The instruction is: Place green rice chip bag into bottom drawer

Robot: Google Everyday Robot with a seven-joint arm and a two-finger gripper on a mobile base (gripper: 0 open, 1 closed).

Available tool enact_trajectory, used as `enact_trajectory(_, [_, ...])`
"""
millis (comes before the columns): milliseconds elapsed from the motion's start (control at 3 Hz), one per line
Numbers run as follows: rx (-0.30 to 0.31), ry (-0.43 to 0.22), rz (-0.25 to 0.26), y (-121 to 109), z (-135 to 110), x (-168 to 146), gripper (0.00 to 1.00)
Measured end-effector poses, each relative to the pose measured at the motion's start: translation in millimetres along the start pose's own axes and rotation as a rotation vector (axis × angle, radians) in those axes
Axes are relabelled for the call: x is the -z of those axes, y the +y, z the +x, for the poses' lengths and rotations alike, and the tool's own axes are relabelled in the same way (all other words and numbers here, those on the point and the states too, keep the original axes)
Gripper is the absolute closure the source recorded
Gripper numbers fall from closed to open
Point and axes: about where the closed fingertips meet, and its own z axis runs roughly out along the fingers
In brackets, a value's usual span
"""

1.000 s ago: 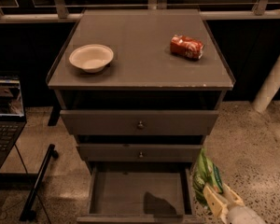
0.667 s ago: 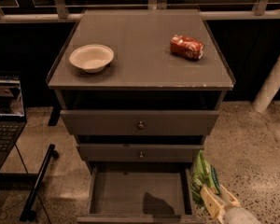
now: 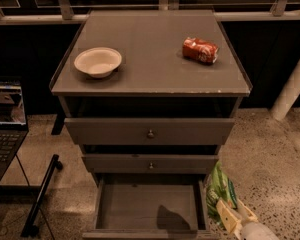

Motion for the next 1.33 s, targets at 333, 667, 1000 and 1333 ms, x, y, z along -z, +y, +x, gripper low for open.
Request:
enact_trajectory(333, [-0.069, 0.006, 0.031, -43, 25, -23, 1.00])
enact_trajectory(667, [-0.175, 0.069, 0.041, -84, 64, -65, 1.00])
enact_trajectory(1000, [-0.265, 0.156, 0.041, -105, 98, -105, 1.00])
enact_trajectory(1333, [-0.349, 0.197, 0.085, -118, 127, -125, 1.00])
